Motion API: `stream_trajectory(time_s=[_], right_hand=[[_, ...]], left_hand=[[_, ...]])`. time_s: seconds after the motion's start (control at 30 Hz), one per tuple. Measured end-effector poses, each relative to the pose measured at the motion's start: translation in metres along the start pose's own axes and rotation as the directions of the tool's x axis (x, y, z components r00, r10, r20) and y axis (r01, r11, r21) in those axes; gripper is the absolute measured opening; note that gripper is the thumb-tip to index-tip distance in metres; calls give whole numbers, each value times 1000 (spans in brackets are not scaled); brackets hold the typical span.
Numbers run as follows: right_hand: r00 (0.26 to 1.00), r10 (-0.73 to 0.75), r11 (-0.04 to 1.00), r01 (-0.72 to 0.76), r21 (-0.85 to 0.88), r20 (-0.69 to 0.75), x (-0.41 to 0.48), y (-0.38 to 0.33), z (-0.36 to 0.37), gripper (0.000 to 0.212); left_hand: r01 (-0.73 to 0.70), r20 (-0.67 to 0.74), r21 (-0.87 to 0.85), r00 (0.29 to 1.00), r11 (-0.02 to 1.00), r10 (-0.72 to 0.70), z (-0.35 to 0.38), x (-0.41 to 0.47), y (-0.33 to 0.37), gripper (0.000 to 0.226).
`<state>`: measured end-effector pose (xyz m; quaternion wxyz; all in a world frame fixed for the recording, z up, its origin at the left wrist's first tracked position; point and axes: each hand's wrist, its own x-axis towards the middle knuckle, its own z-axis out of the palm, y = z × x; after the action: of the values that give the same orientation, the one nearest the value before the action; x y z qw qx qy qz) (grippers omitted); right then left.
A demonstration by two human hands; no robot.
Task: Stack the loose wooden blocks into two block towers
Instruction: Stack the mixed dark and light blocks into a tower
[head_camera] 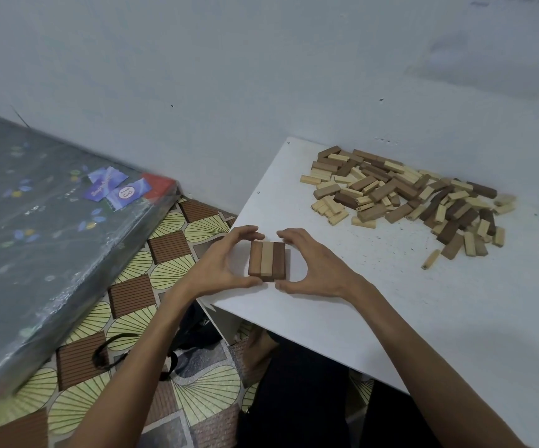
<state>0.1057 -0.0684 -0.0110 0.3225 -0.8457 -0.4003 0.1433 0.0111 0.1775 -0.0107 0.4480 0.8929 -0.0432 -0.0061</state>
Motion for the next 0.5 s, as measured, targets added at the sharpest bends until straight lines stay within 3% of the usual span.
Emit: stream_trajectory(time_s=[0.5], right_hand=[[1000,-7,1000,8,25,-26,1,2,-3,79]], left_hand=[[69,-18,-62,997,996,-71,-1,-5,-2,95]])
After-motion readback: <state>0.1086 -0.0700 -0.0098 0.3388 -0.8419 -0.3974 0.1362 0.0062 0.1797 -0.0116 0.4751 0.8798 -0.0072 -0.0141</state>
